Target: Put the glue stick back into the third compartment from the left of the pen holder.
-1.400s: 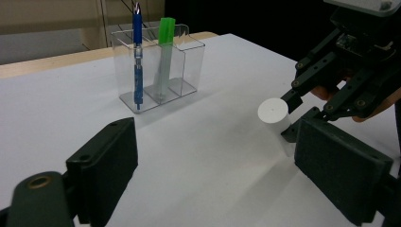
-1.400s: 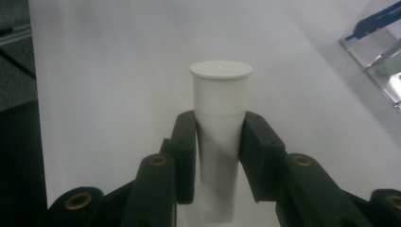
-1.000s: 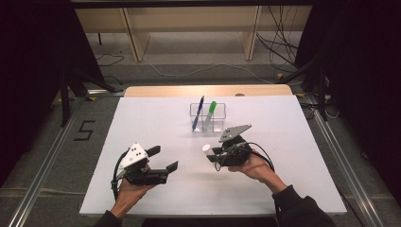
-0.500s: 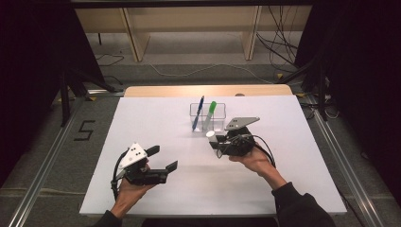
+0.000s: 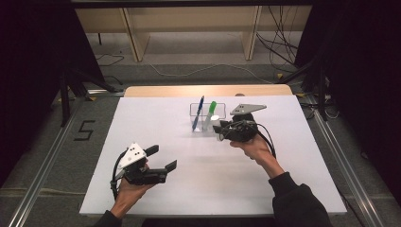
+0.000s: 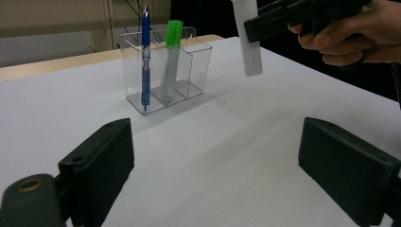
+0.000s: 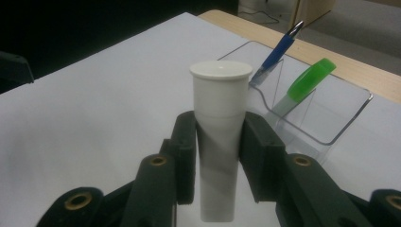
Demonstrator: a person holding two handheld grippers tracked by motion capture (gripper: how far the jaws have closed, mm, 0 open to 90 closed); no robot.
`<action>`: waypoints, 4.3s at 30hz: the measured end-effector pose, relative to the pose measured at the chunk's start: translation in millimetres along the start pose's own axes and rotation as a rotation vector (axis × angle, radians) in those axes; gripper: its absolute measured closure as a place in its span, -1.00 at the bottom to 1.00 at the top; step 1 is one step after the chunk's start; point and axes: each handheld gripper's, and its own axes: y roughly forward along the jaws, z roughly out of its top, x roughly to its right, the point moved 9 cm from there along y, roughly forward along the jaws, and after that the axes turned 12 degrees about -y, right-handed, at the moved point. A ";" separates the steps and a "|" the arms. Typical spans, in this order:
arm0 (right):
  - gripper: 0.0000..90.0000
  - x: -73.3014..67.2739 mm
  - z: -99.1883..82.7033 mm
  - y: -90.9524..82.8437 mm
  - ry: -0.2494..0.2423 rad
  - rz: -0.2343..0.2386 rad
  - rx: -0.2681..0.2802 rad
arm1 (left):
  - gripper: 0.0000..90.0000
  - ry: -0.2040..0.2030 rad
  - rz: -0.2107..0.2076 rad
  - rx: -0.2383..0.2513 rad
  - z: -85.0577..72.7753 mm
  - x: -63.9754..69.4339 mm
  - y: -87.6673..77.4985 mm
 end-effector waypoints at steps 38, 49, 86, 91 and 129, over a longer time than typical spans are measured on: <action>0.52 69.0 33.0 16.6 0.094 -0.175 0.037 | -0.76 0.001 0.005 -0.003 -0.2 -1.8 -0.1; 0.52 77.1 28.6 28.1 0.115 -0.207 0.016 | -0.76 0.004 0.006 -0.002 0.0 -1.6 -0.1; 0.52 85.6 9.7 56.5 0.226 -0.240 -0.014 | -0.76 0.008 0.012 0.001 0.3 -3.1 -0.9; 0.52 84.9 6.0 59.0 0.230 -0.237 -0.020 | -0.76 0.009 0.014 0.000 0.2 -3.1 -0.9; -0.35 60.7 13.4 19.9 0.195 -0.155 0.022 | -0.76 0.002 0.011 -0.007 -1.3 -1.9 0.3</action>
